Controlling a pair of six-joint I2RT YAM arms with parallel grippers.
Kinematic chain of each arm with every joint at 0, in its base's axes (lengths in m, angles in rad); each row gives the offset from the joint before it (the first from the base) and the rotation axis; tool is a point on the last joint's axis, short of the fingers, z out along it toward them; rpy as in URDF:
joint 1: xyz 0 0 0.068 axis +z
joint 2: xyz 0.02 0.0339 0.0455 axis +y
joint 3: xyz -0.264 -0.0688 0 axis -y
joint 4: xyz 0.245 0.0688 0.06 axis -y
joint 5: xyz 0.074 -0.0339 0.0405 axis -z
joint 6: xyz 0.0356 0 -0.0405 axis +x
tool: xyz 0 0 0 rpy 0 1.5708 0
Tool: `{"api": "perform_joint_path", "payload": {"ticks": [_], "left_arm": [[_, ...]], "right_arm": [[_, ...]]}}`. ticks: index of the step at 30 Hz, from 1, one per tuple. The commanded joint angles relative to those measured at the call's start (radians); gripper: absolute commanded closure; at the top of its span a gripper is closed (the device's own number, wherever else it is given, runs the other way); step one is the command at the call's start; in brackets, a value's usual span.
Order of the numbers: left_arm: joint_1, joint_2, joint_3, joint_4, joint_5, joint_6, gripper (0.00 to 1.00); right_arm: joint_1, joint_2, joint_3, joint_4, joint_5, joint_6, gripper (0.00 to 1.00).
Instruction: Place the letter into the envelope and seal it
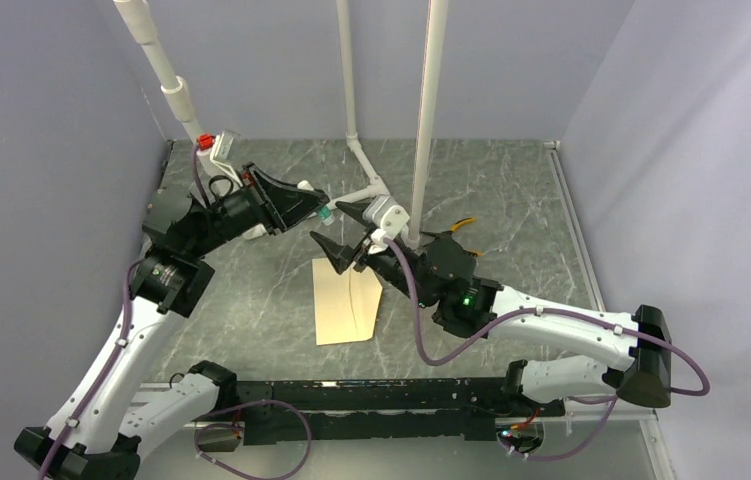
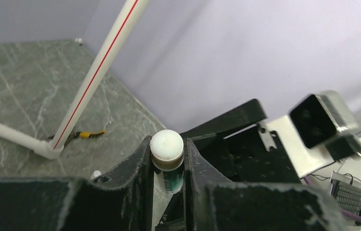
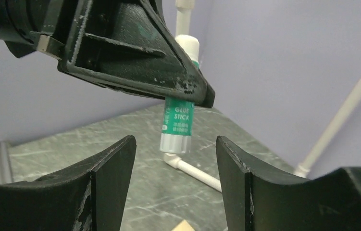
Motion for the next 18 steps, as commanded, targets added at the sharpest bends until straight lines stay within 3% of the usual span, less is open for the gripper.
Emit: {"api": "perform_joint_path", "payload": {"ticks": [1,5,12,16,18], "left_arm": [[-0.002,-0.010,0.040,-0.042,-0.035,-0.009,0.97],[-0.002,-0.016,0.038,-0.050,-0.028,-0.001,0.98],[-0.002,-0.030,0.038,-0.051,-0.017,0.011,0.98],[-0.002,-0.025,0.037,-0.051,-0.001,0.016,0.98],[-0.002,-0.023,0.037,-0.051,0.007,0.017,0.98]], "right_arm": [[0.026,-0.010,0.060,-0.033,0.090,-0.169,0.35],[0.035,-0.022,0.049,-0.005,0.092,-0.174,0.36],[0.035,-0.033,0.067,-0.031,0.098,-0.147,0.81],[0.036,-0.053,0.056,-0.016,0.077,-0.081,0.82],[0.036,-0.061,0.053,-0.011,0.073,-0.058,0.70]]}}
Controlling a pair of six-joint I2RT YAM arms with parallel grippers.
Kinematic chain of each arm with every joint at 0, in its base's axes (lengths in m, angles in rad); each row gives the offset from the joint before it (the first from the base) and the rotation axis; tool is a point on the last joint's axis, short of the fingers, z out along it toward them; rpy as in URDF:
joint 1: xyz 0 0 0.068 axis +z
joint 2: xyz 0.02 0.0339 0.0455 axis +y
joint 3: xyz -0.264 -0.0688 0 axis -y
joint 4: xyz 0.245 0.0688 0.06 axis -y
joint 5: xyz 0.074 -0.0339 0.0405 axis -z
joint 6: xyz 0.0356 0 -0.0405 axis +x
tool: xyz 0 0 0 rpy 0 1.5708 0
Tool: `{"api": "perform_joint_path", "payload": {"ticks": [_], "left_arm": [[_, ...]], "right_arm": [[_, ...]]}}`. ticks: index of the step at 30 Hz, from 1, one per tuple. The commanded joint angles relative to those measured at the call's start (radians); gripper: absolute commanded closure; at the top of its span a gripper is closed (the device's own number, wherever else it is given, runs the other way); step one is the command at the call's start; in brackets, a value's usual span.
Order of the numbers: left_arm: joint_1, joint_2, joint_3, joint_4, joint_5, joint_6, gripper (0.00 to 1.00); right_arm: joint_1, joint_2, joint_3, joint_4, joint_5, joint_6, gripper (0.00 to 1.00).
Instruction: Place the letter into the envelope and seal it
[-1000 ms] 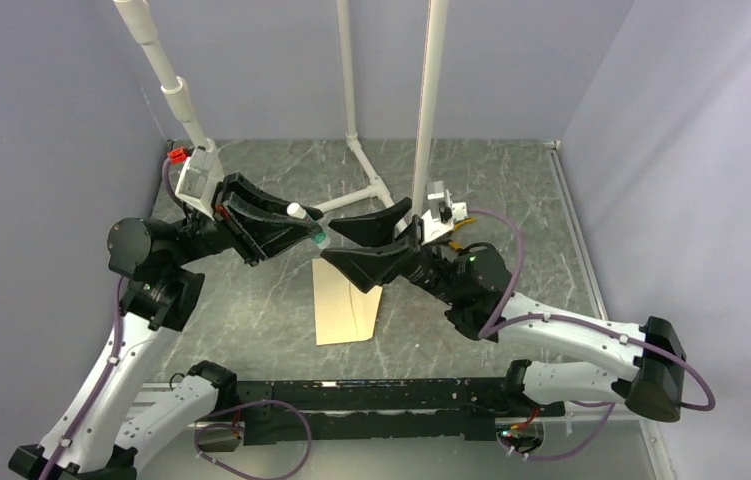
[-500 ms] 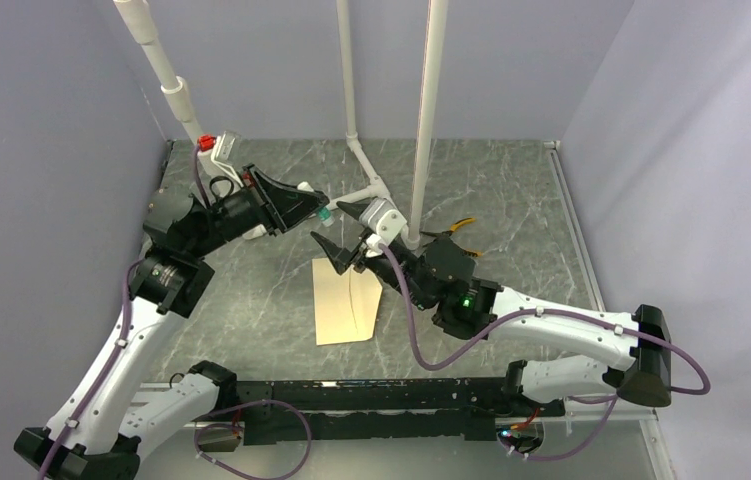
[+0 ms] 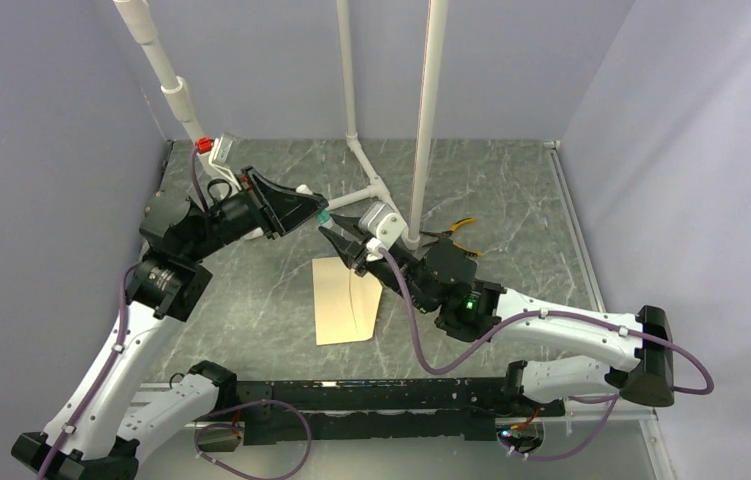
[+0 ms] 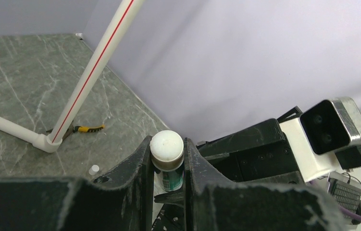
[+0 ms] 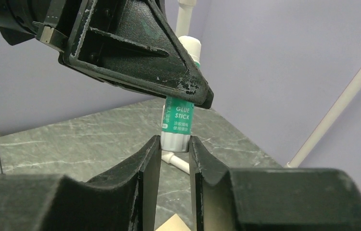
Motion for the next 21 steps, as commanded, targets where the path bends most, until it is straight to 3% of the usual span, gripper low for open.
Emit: {"api": "perform_joint_path", "payload": {"ticks": [1,4,9,11,18,21], "left_arm": [[-0.001,-0.011,0.036,0.017,0.034,0.011,0.97],[-0.001,-0.010,0.034,0.032,0.050,0.007,0.98],[-0.001,-0.009,0.033,0.039,0.067,0.012,0.98],[-0.001,-0.007,0.033,0.038,0.078,0.018,0.98],[-0.001,-0.024,-0.005,0.216,0.251,0.088,0.98],[-0.001,-0.046,-0.048,0.324,0.333,0.137,0.98]], "right_arm": [[-0.002,-0.051,0.033,0.047,0.005,0.068,0.67],[-0.002,-0.047,0.039,0.043,0.007,0.090,0.67],[-0.002,-0.054,0.040,0.041,-0.032,0.122,0.89],[-0.002,-0.066,0.034,0.047,-0.062,0.160,0.92],[-0.010,-0.177,-0.054,0.230,-0.120,0.592,1.00],[-0.010,-0.205,-0.098,0.363,-0.209,0.672,1.00]]}}
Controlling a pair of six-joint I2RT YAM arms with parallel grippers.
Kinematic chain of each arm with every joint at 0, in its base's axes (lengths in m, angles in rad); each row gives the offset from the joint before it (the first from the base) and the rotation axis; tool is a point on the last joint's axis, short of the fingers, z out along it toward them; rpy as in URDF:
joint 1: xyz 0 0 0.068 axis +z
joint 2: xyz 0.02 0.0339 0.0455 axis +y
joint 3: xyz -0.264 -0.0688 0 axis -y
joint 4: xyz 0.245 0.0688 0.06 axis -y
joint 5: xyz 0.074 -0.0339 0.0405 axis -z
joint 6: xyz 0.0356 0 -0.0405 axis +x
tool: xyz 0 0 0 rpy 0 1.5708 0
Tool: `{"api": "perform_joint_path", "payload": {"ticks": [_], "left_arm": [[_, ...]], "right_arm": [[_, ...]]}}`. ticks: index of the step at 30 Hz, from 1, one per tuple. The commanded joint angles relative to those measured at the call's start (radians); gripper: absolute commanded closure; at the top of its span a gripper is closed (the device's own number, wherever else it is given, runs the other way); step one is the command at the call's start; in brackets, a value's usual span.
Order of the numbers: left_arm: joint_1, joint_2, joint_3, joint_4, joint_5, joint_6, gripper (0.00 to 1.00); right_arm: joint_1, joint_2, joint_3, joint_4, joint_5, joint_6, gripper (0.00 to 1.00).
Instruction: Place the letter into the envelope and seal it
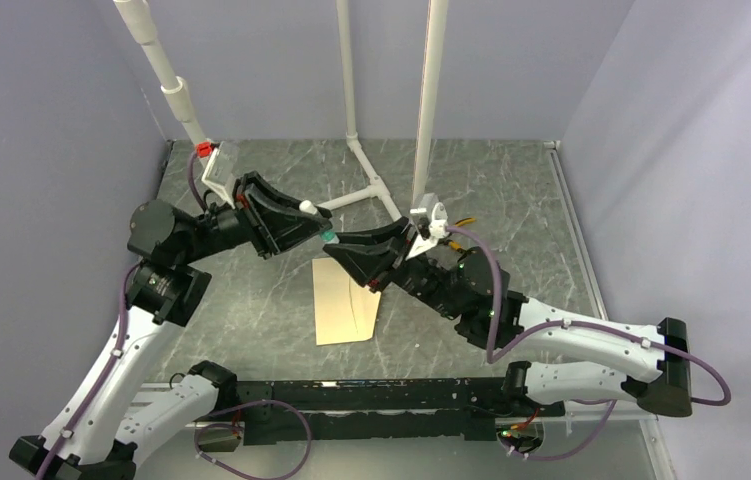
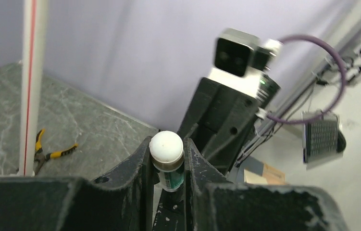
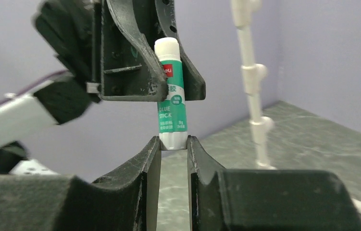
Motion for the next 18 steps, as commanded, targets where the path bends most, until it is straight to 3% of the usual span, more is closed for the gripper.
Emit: {"api": "perform_joint_path", "payload": {"ticks": [1,9,12,14,18], "left_arm": [[0.011,-0.048,-0.056,0.180,0.142,0.125,0.98],[0.012,0.000,-0.039,0.447,0.386,0.014,0.98],[0.011,0.016,-0.039,0.501,0.400,-0.017,0.97],[0.011,0.020,-0.043,0.513,0.392,-0.029,0.98],[0.010,0.012,-0.050,0.467,0.323,-0.036,0.98]], "right_arm": [[-0.004,-0.089,-0.037,0.365,-0.147,0.235,1.00],[-0.004,-0.072,-0.102,0.679,-0.443,0.332,1.00],[-0.004,-0.080,-0.111,0.618,-0.448,0.214,1.00],[-0.001,-0.106,-0.089,0.476,-0.442,0.079,0.89],[0.003,-0.141,-0.067,0.271,-0.330,-0.162,0.50]]}}
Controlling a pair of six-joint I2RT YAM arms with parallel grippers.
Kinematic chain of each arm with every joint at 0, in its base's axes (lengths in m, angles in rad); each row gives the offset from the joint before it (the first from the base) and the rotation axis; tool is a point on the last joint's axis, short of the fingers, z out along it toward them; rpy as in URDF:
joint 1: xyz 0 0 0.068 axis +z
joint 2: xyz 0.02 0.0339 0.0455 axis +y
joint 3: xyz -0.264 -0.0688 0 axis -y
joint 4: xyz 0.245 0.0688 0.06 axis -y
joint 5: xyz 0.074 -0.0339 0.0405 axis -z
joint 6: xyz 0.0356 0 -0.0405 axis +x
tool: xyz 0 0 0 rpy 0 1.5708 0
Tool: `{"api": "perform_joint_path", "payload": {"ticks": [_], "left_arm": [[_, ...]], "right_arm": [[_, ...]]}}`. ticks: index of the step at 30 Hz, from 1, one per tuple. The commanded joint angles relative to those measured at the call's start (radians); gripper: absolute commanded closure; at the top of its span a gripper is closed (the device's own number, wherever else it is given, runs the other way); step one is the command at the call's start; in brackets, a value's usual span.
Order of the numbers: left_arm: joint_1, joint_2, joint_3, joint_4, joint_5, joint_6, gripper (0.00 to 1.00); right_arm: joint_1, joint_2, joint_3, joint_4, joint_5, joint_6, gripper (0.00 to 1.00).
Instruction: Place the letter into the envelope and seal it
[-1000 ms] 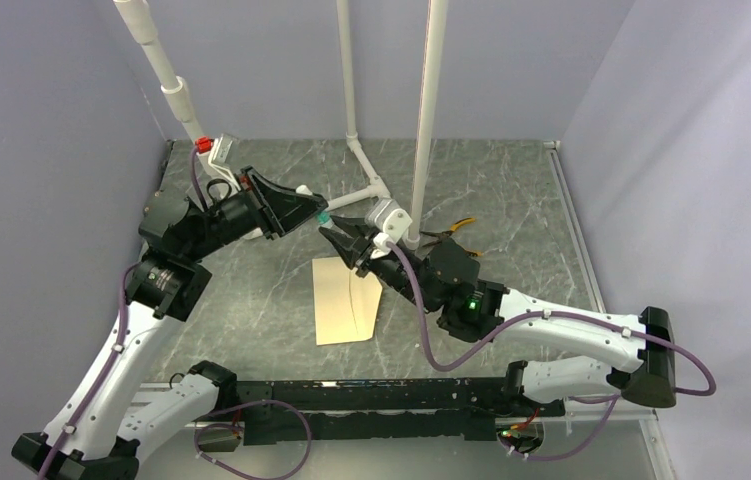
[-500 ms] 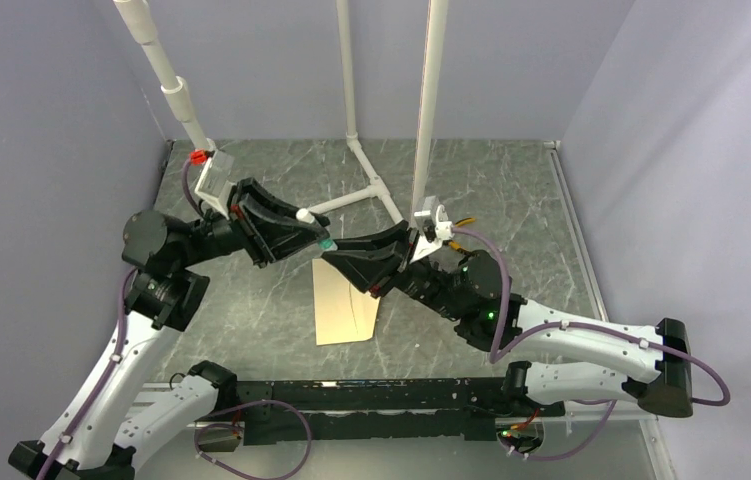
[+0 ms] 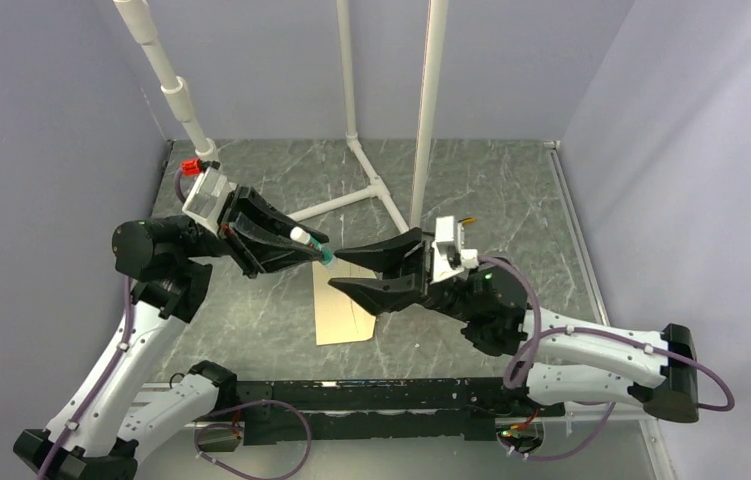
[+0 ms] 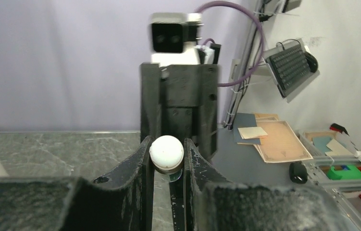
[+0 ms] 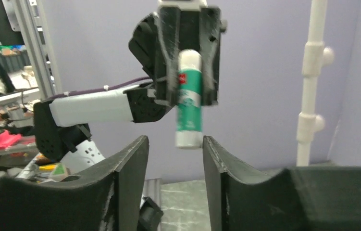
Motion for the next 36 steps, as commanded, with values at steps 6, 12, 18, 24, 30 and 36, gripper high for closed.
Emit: {"api": "perform_joint_path", "payload": {"ticks": [6,12,18,24,30,36], "left_arm": [[0.016,-0.013,0.008,-0.186,-0.267,-0.050,0.98],[0.016,0.000,0.059,-0.404,-0.404,-0.121,0.98],[0.016,-0.014,0.022,-0.419,-0.401,-0.108,0.98],[0.016,-0.031,0.028,-0.456,-0.404,-0.075,0.98],[0.016,-0.044,0.034,-0.473,-0.404,-0.053,0.97],[0.016,-0.044,0.035,-0.466,-0.396,-0.049,0.98]], "right_arm": [[0.024,-0.065,0.127,-0.214,0.174,-0.504,0.39],[0.101,0.008,0.173,-0.226,0.374,-0.710,0.39],[0.176,0.115,0.216,-0.194,0.560,-0.819,0.47],[0.186,0.130,0.212,-0.150,0.657,-0.807,0.57],[0.186,0.127,0.204,-0.156,0.722,-0.799,0.44],[0.186,0.133,0.223,-0.186,0.705,-0.774,0.56]]}}
